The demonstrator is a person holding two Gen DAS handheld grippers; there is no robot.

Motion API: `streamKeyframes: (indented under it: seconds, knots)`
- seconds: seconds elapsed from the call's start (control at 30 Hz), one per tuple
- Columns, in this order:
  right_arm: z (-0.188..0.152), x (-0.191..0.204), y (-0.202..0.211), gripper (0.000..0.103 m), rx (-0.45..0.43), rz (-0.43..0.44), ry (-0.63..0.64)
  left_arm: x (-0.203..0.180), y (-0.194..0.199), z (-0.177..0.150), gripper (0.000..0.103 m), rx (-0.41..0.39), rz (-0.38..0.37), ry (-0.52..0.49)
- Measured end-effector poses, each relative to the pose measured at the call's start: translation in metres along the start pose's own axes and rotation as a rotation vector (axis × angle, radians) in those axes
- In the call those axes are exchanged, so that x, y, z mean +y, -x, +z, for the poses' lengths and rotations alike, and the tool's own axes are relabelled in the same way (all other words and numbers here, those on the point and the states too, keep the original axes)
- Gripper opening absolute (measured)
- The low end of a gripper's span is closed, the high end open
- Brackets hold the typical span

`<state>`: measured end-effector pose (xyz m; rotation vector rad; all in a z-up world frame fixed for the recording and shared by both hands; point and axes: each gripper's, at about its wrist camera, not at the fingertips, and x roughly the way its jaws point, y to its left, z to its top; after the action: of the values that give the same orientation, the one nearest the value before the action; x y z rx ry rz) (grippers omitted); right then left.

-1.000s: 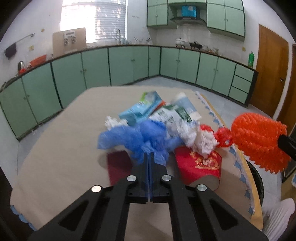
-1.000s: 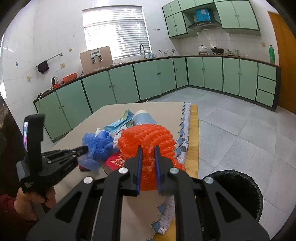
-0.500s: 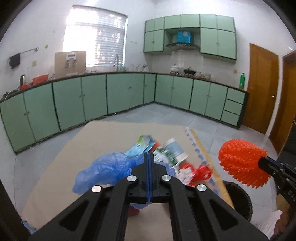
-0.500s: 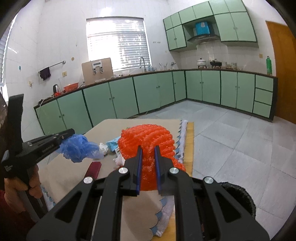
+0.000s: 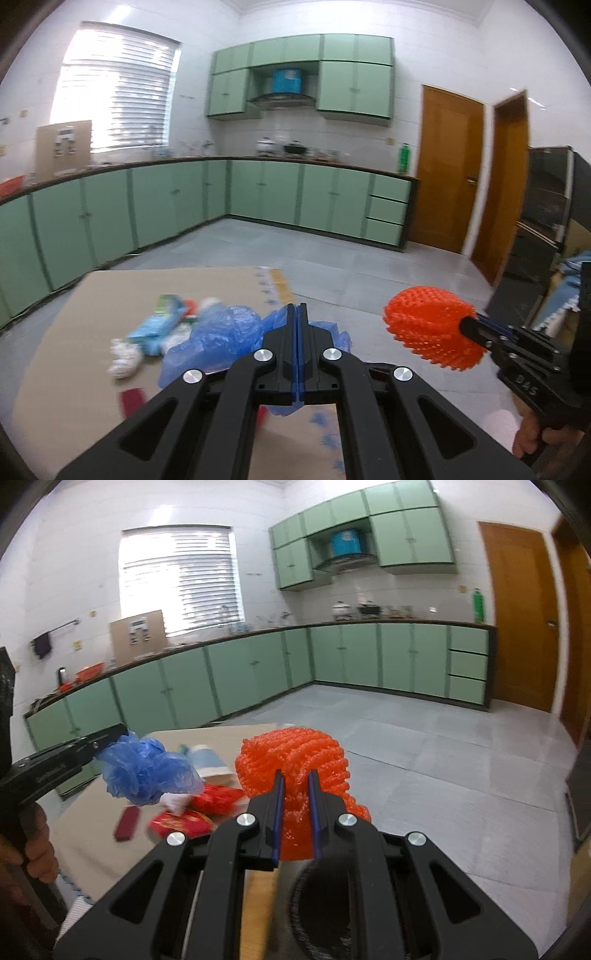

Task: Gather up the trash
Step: 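Carry both items over the black bin and open both tools to drop them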

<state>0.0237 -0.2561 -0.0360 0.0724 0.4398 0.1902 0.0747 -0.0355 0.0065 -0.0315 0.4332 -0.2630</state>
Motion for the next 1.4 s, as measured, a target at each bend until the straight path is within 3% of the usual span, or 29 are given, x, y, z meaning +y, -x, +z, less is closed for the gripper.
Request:
streamKeyframes:
  seconds: [0.1, 0.3, 0.77, 0.87, 0.9, 0.93, 0.97, 1.07, 1.17, 1.33, 1.4]
  knots:
    - [-0.009, -0.028, 0.004, 0.011, 0.012, -0.066, -0.028, -0.026, -0.020, 0.001, 0.000, 0.017, -0.080, -0.012]
    - [-0.028, -0.069, -0.003, 0.012, 0.051, -0.145, -0.080, -0.062, -0.060, -0.007, 0.000, 0.075, -0.171, -0.024]
    - [-0.068, -0.116, -0.052, 0.014, 0.177, -0.211, -0.167, -0.112, -0.136, -0.043, 0.000, 0.227, -0.253, -0.058]
    - [-0.075, -0.125, -0.065, 0.023, 0.213, -0.233, -0.175, -0.116, -0.154, -0.049, 0.002, 0.286, -0.286, -0.047]
    - [-0.077, -0.127, -0.068, 0.036, 0.222, -0.247, -0.176, -0.117, -0.161, -0.052, 0.005, 0.307, -0.297, -0.043]
    - [-0.079, -0.128, -0.070, 0.045, 0.227, -0.252, -0.178, -0.117, -0.166, -0.053, 0.015, 0.319, -0.301, -0.042]
    - [-0.081, -0.128, -0.072, 0.045, 0.230, -0.256, -0.180, -0.117, -0.170, -0.055, 0.026, 0.328, -0.300, -0.041]
    - [-0.089, -0.133, -0.076, 0.052, 0.243, -0.275, -0.186, -0.114, -0.172, -0.057, 0.038, 0.328, -0.292, -0.034]
    - [-0.089, -0.134, -0.073, 0.060, 0.240, -0.293, -0.189, -0.106, -0.171, -0.055, 0.041, 0.324, -0.279, -0.020]
    - [-0.082, -0.129, -0.063, 0.090, 0.181, -0.352, -0.170, -0.086, -0.151, -0.042, 0.051, 0.270, -0.223, 0.002]
    - [-0.074, -0.127, -0.058, 0.091, 0.150, -0.364, -0.166, -0.077, -0.142, -0.035, 0.054, 0.244, -0.201, 0.011]
